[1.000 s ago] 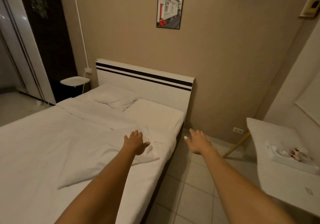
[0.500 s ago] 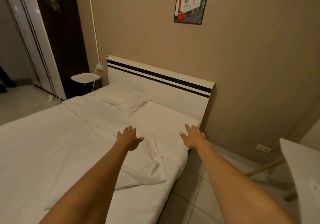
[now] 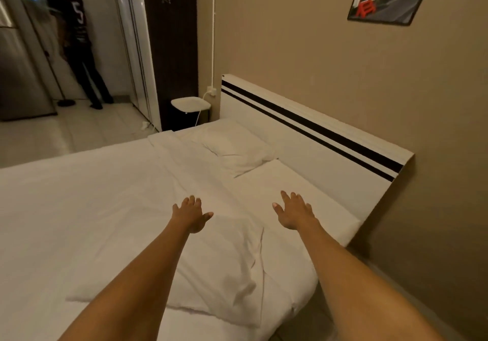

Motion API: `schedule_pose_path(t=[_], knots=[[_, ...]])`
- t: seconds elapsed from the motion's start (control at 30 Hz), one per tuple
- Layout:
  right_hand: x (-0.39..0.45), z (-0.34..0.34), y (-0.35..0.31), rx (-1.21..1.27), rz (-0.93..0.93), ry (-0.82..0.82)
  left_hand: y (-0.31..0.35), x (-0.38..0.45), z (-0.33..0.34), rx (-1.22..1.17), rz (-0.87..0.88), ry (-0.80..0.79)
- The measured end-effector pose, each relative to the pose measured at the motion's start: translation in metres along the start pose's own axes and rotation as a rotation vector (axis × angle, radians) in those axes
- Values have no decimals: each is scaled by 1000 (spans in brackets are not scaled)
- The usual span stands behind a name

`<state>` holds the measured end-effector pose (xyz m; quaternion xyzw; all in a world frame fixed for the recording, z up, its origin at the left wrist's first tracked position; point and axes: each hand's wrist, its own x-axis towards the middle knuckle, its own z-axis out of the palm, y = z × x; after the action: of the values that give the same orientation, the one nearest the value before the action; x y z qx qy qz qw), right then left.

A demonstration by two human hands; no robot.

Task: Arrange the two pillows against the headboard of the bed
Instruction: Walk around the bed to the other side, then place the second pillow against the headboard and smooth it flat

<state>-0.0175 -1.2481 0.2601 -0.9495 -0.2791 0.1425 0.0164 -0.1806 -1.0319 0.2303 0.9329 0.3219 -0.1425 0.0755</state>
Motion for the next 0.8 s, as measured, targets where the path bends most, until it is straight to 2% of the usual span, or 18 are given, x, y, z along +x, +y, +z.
schedule_pose_path(t=[0.23, 0.8], knots=[[93, 1, -8, -33, -206, -50, 9, 36, 16, -92, -185, -49], [259, 90, -75, -183, -460, -285, -40, 130, 110, -326, -506, -207]])
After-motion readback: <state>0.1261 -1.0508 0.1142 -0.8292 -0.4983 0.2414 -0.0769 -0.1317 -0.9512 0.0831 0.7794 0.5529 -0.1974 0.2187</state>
